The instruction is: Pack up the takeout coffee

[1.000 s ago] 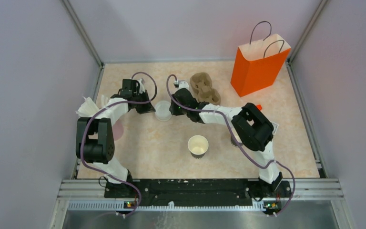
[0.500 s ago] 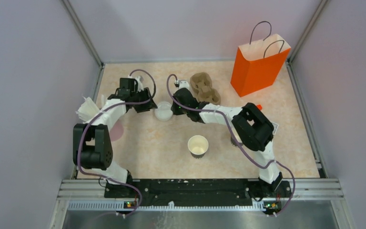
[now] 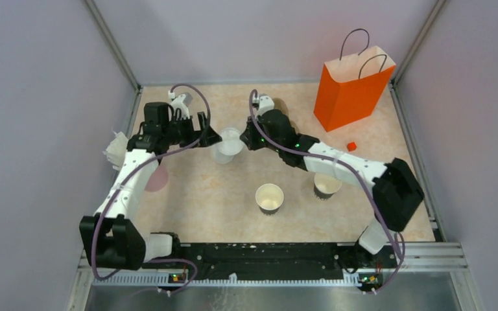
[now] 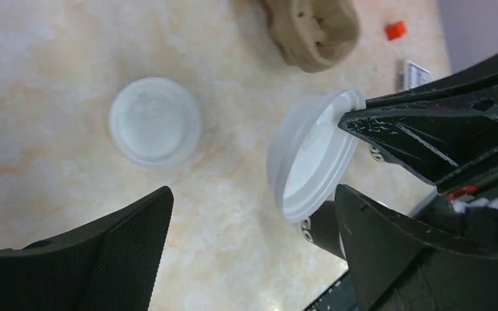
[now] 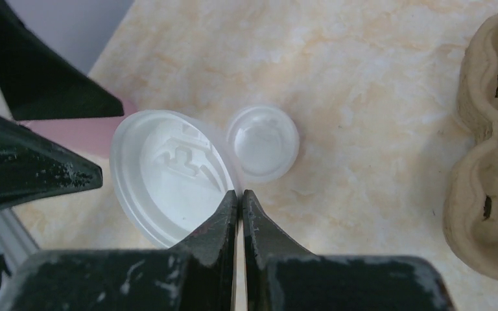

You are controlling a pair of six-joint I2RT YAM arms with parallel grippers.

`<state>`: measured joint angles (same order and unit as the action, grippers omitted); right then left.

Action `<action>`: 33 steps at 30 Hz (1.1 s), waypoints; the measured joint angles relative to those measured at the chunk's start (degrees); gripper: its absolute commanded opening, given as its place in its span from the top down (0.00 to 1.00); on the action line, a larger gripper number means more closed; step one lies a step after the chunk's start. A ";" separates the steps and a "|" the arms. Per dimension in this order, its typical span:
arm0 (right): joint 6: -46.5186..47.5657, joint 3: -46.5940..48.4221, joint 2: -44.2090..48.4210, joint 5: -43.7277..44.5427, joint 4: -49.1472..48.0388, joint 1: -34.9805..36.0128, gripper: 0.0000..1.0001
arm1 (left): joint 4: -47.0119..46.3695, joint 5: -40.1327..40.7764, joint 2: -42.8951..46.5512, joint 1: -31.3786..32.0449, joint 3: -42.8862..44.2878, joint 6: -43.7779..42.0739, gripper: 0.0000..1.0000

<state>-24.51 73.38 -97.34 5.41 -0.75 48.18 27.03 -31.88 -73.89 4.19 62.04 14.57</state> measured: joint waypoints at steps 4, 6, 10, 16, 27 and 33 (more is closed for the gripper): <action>2.03 -5.97 9.27 -4.83 0.59 0.00 1.00 | 0.00 -8.41 5.20 0.11 -0.07 -0.48 0.01; 2.38 -9.94 13.64 -7.21 0.83 0.00 1.00 | -0.55 -12.74 7.67 0.39 -0.63 -0.57 0.02; 2.10 -18.36 21.53 -11.74 1.38 0.00 1.00 | -1.57 -19.47 11.13 2.38 -3.06 -0.52 0.05; -0.17 -25.05 28.50 -15.30 -0.15 0.02 1.00 | -1.99 -22.77 11.34 8.90 -7.17 0.22 0.10; -5.22 -27.30 31.78 -10.49 0.37 0.02 1.00 | -3.04 -11.19 12.50 17.68 -8.28 1.18 0.22; -8.07 -27.28 31.91 -5.01 0.94 0.02 1.00 | -1.64 4.44 14.12 23.96 -5.90 1.66 0.35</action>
<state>-32.58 46.11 -65.43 0.40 0.19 48.21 25.39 -27.44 -59.77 28.14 56.14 16.23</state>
